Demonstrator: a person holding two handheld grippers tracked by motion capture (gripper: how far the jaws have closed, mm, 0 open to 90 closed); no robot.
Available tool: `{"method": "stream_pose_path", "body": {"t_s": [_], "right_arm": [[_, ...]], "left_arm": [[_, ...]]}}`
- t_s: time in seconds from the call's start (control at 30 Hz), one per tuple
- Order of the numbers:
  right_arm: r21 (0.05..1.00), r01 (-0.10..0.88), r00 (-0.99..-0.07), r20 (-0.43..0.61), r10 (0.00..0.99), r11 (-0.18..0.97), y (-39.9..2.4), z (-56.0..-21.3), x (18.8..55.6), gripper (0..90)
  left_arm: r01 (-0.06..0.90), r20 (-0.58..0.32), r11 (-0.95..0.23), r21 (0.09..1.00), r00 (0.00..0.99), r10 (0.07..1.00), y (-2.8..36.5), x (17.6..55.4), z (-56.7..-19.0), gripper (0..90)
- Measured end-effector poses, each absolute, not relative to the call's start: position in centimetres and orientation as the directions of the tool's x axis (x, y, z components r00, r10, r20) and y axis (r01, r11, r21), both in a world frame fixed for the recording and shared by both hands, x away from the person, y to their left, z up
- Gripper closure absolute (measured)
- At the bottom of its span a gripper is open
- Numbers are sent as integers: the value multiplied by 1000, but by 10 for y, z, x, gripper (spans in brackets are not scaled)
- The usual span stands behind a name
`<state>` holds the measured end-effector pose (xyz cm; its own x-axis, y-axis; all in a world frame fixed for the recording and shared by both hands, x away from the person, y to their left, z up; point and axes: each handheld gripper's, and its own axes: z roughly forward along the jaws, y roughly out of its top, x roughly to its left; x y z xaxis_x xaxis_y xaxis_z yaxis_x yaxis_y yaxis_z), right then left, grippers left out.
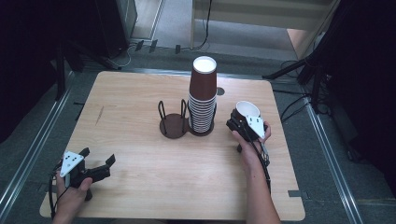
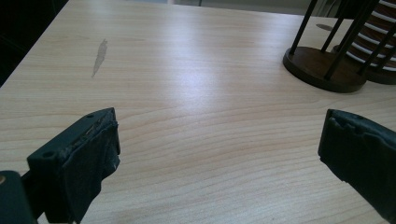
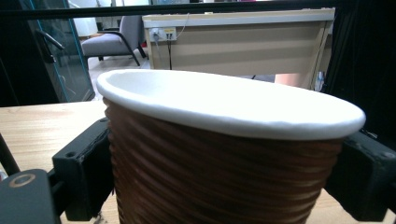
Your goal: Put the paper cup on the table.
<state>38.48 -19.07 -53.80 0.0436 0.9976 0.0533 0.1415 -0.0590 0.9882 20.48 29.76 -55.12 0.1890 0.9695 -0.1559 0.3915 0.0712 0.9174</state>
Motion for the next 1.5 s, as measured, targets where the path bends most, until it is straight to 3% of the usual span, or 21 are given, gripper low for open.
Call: {"method": "stream_pose_path", "body": {"t_s": [0.2,0.37,0.7,1.5], "right_arm": [[985,166,28,40,999,-44,-189,-538,382,72],[979,198,27,48,998,-53,-190,-538,382,0],[979,201,-41,44,998,-35,-191,-535,370,0],[983,176,-69,69,995,-56,-214,-519,331,0]], "left_arm": [[390,-158,74,918,189,969,298,205,-551,0],[389,-159,76,918,188,969,298,204,-551,0],[393,-159,74,917,189,969,298,205,-551,0],[396,-163,77,915,187,969,298,205,-551,0]]}}
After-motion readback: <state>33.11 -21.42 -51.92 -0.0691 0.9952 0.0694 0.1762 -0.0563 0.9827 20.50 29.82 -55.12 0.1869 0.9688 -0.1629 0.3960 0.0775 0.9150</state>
